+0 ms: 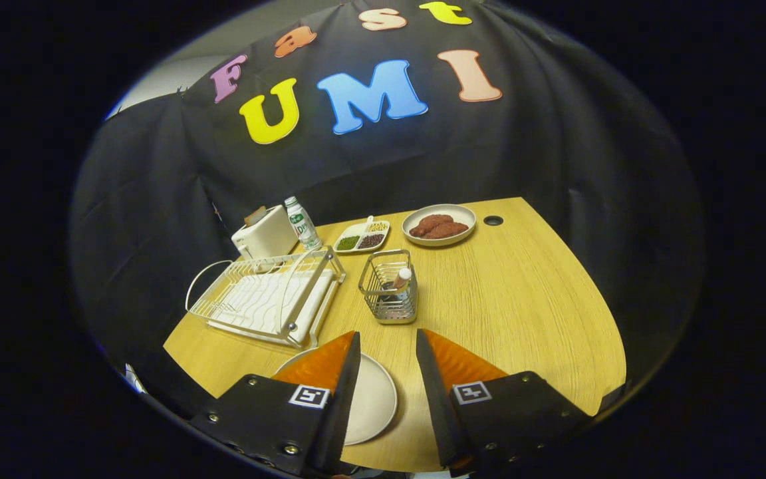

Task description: Take the plate from the dish rack, then take the spoon from the basket and place it into the plate.

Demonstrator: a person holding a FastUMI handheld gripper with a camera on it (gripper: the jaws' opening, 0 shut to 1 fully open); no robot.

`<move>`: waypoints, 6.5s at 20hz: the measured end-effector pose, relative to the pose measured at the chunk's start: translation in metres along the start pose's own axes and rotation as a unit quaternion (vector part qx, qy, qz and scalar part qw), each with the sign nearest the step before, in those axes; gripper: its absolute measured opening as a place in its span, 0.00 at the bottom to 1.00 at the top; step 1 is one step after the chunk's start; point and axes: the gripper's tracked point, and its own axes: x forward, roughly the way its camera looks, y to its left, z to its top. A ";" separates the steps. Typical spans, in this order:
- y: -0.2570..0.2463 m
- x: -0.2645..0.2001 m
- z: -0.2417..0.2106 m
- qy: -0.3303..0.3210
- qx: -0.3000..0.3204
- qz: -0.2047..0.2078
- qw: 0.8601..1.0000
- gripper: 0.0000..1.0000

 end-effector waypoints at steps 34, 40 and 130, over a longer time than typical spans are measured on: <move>-0.017 0.146 0.068 -0.234 -0.084 -0.023 0.968 0.09; -0.004 0.106 0.097 -0.236 -0.093 -0.031 0.967 0.09; 0.009 -0.071 0.157 -0.252 -0.110 -0.116 0.954 0.95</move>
